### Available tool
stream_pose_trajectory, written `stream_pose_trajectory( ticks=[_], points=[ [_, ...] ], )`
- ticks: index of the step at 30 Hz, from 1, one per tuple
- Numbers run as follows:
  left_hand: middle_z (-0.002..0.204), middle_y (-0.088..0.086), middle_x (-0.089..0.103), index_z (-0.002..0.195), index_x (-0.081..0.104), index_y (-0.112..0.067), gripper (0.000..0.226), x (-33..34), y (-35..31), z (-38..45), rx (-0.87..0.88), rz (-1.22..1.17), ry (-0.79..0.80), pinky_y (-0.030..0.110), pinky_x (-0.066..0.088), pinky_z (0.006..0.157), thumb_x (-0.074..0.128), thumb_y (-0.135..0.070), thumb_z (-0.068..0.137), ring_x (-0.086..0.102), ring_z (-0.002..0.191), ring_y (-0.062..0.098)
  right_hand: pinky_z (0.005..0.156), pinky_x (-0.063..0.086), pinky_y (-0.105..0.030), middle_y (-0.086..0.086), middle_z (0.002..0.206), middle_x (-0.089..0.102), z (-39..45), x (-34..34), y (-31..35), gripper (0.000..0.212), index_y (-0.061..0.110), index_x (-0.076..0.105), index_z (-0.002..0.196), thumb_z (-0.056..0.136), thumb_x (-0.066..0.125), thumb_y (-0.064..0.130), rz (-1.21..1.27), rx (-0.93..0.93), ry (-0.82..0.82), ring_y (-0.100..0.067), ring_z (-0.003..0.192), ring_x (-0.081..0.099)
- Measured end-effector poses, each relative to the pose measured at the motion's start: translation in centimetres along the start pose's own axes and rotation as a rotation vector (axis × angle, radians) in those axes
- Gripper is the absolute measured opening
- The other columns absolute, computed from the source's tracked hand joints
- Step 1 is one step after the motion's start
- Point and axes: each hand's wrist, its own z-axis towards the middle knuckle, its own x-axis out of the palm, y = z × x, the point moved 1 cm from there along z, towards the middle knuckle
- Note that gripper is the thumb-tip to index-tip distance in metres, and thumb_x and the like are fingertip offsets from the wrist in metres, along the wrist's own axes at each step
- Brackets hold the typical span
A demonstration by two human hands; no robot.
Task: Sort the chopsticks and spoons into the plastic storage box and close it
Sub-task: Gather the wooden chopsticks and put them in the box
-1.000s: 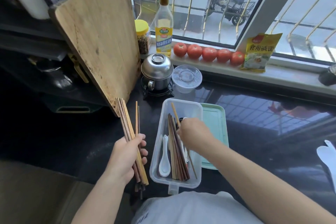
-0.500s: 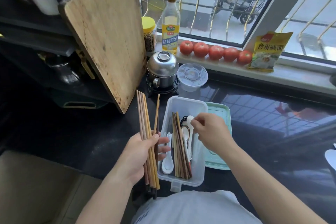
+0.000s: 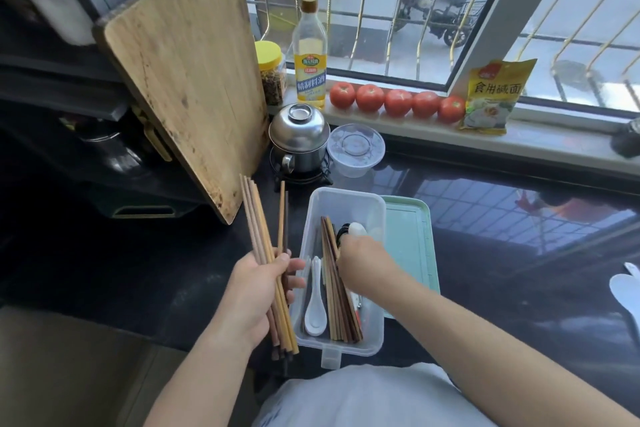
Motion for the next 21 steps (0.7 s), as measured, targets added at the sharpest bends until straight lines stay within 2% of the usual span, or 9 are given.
stream_pose_trajectory(
  ticks=[3, 6, 9, 11, 14, 16, 17, 19, 21],
  points=[
    [0.093, 0.013, 0.079, 0.115, 0.061, -0.007, 0.013, -0.8, 0.0, 0.0, -0.002, -0.031, -0.017, 0.033, 0.055, 0.060, 0.058, -0.011, 0.103, 0.072, 0.072, 0.022, 0.078, 0.048, -0.035, -0.018, 0.120, 0.064, 1.1, 3.3, 0.5, 0.025, 0.002, 0.058, 0.117, 0.095, 0.047, 0.000, -0.201, 0.002, 0.087, -0.033, 0.110, 0.065],
    [0.095, 0.012, 0.079, 0.117, 0.061, -0.007, 0.015, -1.3, -0.1, -0.5, -0.006, -0.054, 0.034, 0.036, 0.058, 0.066, 0.057, -0.012, 0.104, 0.074, 0.079, 0.025, 0.085, 0.047, -0.038, -0.022, 0.120, 0.061, 1.5, 4.2, 0.9, 0.024, -0.001, 0.059, 0.118, 0.100, 0.043, 0.003, -0.155, 0.000, 0.063, -0.038, 0.110, 0.061],
    [0.099, 0.014, 0.079, 0.121, 0.060, -0.005, 0.019, -1.8, -0.1, -0.7, -0.042, -0.122, 0.079, 0.037, 0.059, 0.067, 0.057, -0.012, 0.104, 0.075, 0.082, 0.026, 0.089, 0.048, -0.037, -0.018, 0.123, 0.059, 1.5, 4.2, 1.0, 0.025, 0.001, 0.058, 0.121, 0.099, 0.046, 0.003, -0.301, -0.028, 0.063, -0.035, 0.114, 0.060],
    [0.101, 0.016, 0.078, 0.121, 0.060, -0.003, 0.020, -1.9, -0.1, -0.8, -0.078, -0.206, 0.106, 0.037, 0.061, 0.066, 0.057, -0.011, 0.103, 0.076, 0.082, 0.027, 0.086, 0.049, -0.035, -0.015, 0.122, 0.061, 1.9, 3.6, 1.0, 0.026, 0.004, 0.056, 0.121, 0.096, 0.048, 0.002, -0.316, -0.048, 0.054, -0.032, 0.114, 0.061],
    [0.102, 0.018, 0.077, 0.122, 0.060, -0.002, 0.021, -2.0, -0.4, -0.8, -0.112, -0.295, 0.141, 0.037, 0.063, 0.064, 0.057, -0.009, 0.103, 0.076, 0.082, 0.028, 0.072, 0.055, -0.034, -0.011, 0.097, 0.062, 2.5, 1.6, 0.2, 0.019, 0.012, 0.056, 0.105, 0.090, 0.048, 0.002, -0.076, -0.002, 0.112, -0.032, 0.097, 0.068],
    [0.102, 0.018, 0.077, 0.122, 0.060, -0.001, 0.021, -2.0, -0.6, -0.7, -0.110, -0.319, 0.151, 0.038, 0.064, 0.065, 0.056, -0.008, 0.103, 0.076, 0.082, 0.028, 0.058, 0.057, -0.034, -0.016, 0.088, 0.064, 1.8, -1.0, -0.5, 0.021, 0.014, 0.062, 0.097, 0.090, 0.046, 0.002, 0.298, 0.036, 0.142, -0.029, 0.070, 0.071],
    [0.102, 0.018, 0.077, 0.122, 0.060, -0.001, 0.021, -2.0, -0.8, -0.6, -0.106, -0.326, 0.155, 0.038, 0.065, 0.067, 0.055, -0.008, 0.103, 0.076, 0.082, 0.028, 0.054, 0.055, -0.032, -0.018, 0.089, 0.069, 0.9, -2.5, -0.9, 0.022, 0.015, 0.065, 0.097, 0.094, 0.047, 0.003, 0.501, 0.034, 0.154, -0.027, 0.063, 0.070],
    [0.102, 0.018, 0.076, 0.123, 0.060, -0.001, 0.022, -1.9, -1.1, -0.5, -0.096, -0.329, 0.166, 0.040, 0.065, 0.070, 0.055, -0.007, 0.103, 0.076, 0.083, 0.029, 0.054, 0.052, -0.028, -0.012, 0.097, 0.076, -1.0, -5.4, -1.7, 0.017, 0.014, 0.067, 0.105, 0.103, 0.051, 0.008, 0.825, -0.056, 0.186, -0.024, 0.068, 0.072],
    [0.103, 0.019, 0.076, 0.123, 0.059, -0.001, 0.022, -1.5, -1.4, -0.6, -0.087, -0.317, 0.183, 0.040, 0.065, 0.071, 0.055, -0.007, 0.103, 0.076, 0.084, 0.030, 0.054, 0.048, -0.025, -0.010, 0.091, 0.076, -2.4, -7.5, -2.3, 0.010, 0.008, 0.065, 0.105, 0.102, 0.057, 0.012, 1.022, -0.138, 0.119, -0.026, 0.067, 0.069]
  ],
)
